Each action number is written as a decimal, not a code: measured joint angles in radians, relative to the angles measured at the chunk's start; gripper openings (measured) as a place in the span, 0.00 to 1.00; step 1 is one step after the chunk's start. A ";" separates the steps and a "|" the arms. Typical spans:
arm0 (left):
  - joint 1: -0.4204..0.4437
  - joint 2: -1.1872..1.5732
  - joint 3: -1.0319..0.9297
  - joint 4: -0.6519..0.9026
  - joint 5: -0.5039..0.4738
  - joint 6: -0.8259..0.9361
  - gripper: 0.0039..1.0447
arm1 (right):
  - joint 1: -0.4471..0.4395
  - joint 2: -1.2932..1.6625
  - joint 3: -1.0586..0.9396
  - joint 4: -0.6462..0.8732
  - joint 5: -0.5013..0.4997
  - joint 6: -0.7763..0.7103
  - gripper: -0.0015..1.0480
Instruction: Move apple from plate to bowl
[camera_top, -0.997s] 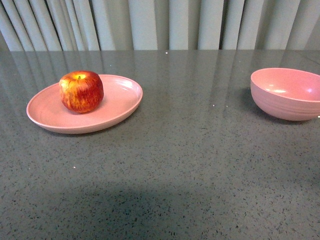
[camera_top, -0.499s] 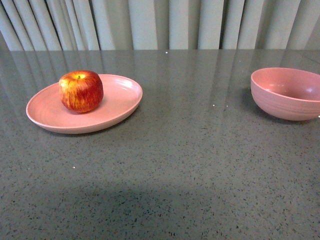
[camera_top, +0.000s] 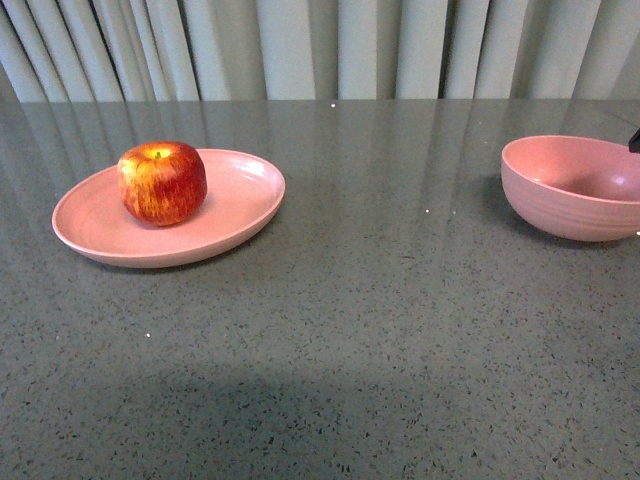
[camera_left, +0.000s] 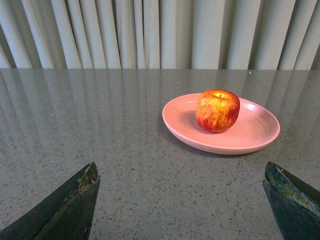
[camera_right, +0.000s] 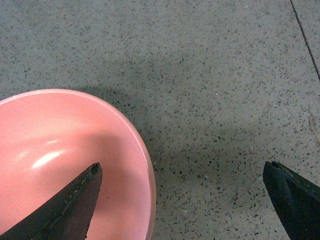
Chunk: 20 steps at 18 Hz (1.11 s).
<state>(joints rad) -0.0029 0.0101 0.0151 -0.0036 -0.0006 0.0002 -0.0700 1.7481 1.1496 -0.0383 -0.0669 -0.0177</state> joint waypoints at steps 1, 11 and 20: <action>0.000 0.000 0.000 0.000 0.000 0.000 0.94 | 0.006 0.016 0.016 -0.013 0.007 0.007 0.94; 0.000 0.000 0.000 0.000 0.000 0.000 0.94 | 0.025 0.086 0.073 -0.100 0.019 0.061 0.67; 0.000 0.000 0.000 0.000 0.000 0.000 0.94 | 0.037 0.098 0.095 -0.107 -0.002 0.093 0.03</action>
<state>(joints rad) -0.0029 0.0101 0.0151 -0.0036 -0.0006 0.0002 -0.0326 1.8458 1.2446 -0.1455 -0.0685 0.0753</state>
